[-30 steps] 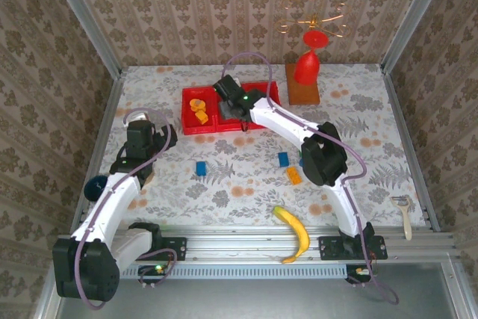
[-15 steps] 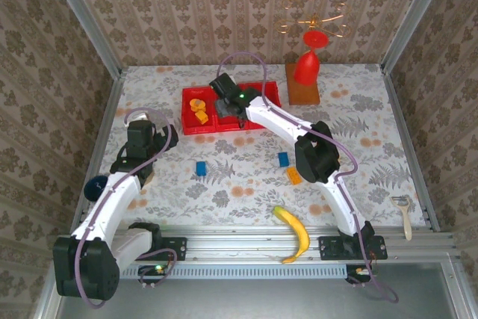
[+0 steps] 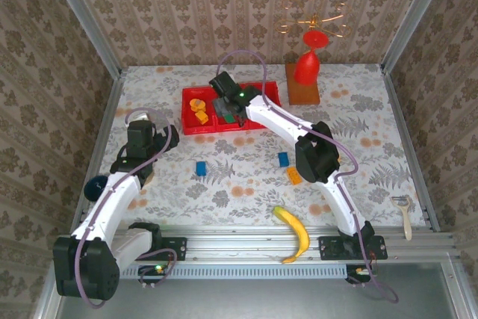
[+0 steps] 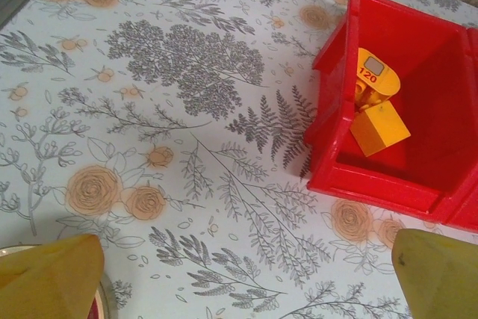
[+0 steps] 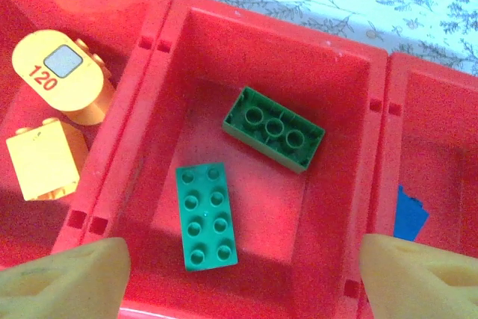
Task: Sort the legos into containers by color
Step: Place the lego in the container, then pick up the lego from the center of the table.
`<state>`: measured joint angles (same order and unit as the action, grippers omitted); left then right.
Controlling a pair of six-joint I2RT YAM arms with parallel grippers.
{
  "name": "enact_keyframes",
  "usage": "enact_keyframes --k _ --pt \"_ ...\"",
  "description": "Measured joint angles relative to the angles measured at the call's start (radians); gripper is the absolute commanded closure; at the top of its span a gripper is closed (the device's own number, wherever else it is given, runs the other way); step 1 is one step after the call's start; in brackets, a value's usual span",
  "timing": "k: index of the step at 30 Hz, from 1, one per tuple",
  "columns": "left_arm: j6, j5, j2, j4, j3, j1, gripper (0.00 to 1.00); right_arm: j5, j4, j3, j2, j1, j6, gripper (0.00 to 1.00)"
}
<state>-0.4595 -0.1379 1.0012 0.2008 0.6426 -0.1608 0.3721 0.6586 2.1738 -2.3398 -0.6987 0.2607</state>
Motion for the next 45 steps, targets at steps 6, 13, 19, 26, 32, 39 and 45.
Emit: enact_keyframes --k 6,13,19,26,32,39,45 --pt "-0.032 0.042 -0.014 0.071 0.0 -0.011 0.0 0.003 -0.005 -0.169 0.121 -0.01 0.031 0.13" --pt "-0.082 0.045 -0.051 0.19 0.0 -0.161 0.0 0.013 -0.049 -0.438 0.358 -0.019 0.116 0.07" --pt "-0.142 0.034 -0.053 0.266 -0.01 -0.313 0.06 0.036 -0.056 -0.668 0.541 -0.019 0.216 0.01" --pt "-0.179 0.013 0.035 0.291 -0.015 -0.439 0.15 0.051 -0.036 -0.855 0.664 -0.018 0.317 0.0" --pt "-0.184 -0.001 0.166 0.289 -0.013 -0.481 0.24 0.077 -0.001 -0.943 0.753 -0.011 0.374 0.0" --pt "-0.173 -0.009 0.302 0.283 0.031 -0.493 0.27 0.113 0.027 -0.991 0.814 0.003 0.413 0.0" --pt "-0.16 -0.02 0.391 0.266 0.079 -0.493 0.32 0.128 0.036 -1.006 0.836 0.005 0.428 0.0"
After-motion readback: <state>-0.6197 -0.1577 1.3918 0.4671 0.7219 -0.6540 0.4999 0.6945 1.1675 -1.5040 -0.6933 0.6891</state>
